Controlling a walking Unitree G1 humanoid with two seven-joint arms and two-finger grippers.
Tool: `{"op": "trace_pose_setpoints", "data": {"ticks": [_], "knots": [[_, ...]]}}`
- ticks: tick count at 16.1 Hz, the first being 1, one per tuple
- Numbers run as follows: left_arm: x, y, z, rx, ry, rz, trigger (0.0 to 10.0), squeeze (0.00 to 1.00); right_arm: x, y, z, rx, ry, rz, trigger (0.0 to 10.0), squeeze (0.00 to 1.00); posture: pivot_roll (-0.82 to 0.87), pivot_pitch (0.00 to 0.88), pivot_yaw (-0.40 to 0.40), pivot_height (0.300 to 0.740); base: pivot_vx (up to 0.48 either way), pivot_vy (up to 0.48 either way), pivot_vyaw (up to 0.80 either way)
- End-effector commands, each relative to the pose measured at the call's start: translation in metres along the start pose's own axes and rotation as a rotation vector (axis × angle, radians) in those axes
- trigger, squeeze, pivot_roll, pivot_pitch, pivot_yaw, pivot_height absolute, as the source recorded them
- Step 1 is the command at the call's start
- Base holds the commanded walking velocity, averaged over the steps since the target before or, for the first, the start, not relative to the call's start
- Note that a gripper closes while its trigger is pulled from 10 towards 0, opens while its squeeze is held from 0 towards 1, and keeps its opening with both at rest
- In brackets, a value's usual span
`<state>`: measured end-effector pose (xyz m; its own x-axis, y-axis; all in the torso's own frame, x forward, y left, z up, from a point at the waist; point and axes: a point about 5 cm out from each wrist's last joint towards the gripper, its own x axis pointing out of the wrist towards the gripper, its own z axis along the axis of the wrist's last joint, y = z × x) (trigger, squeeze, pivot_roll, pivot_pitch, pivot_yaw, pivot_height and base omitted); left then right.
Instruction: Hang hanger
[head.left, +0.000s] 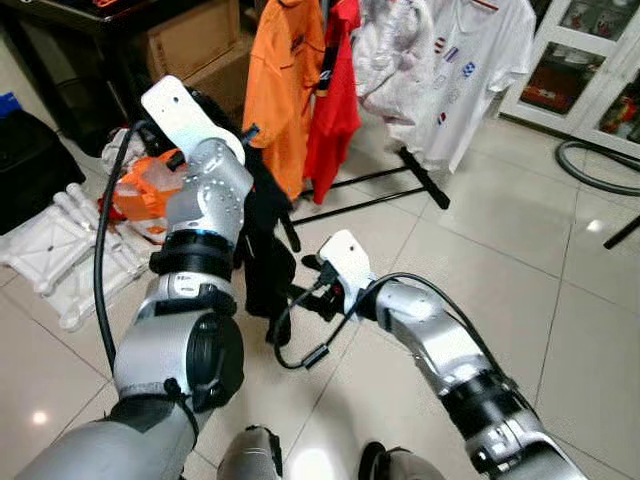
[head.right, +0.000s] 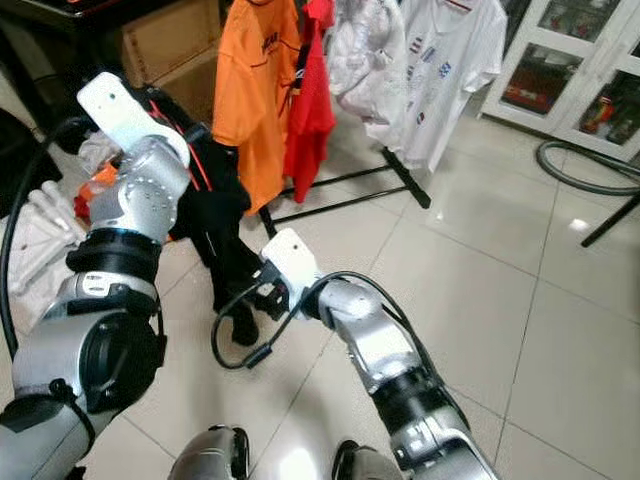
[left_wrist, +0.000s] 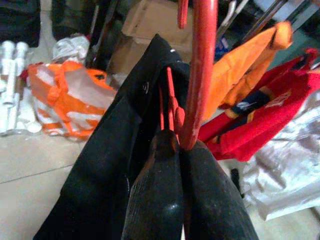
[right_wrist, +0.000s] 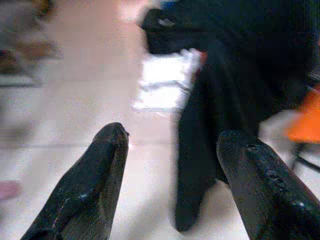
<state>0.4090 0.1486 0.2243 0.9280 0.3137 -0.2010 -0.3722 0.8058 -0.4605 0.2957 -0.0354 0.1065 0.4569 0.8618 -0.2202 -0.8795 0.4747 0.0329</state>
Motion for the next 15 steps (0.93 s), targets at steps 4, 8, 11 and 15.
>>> {"op": "trace_pose_setpoints", "data": {"ticks": [4, 8, 11, 15], "knots": [[0.0, -0.017, 0.019, -0.013, -0.048, 0.011, 10.0, 0.0, 0.001, 0.016, 0.02, -0.022, -0.057, 0.149, 10.0, 0.0, 0.04, 0.086, 0.012, 0.74, 0.0, 0.0, 0.0], [0.001, -0.021, 0.024, -0.041, -0.053, 0.02, 10.0, 0.0, 0.017, 0.004, 0.017, -0.011, -0.02, -0.076, 10.0, 0.0, 0.04, 0.097, 0.005, 0.74, 0.0, 0.0, 0.0], [-0.001, -0.024, 0.026, -0.056, -0.056, 0.015, 10.0, 0.0, 0.018, -0.009, 0.02, 0.018, -0.039, -0.215, 10.0, 0.0, 0.05, 0.1, 0.001, 0.74, 0.0, 0.0, 0.0], [-0.001, -0.024, 0.022, -0.073, -0.039, 0.023, 10.0, 0.0, 0.025, -0.009, 0.02, 0.065, -0.043, -0.225, 10.0, 0.0, 0.05, 0.107, -0.005, 0.74, 0.0, 0.0, 0.0]]}}
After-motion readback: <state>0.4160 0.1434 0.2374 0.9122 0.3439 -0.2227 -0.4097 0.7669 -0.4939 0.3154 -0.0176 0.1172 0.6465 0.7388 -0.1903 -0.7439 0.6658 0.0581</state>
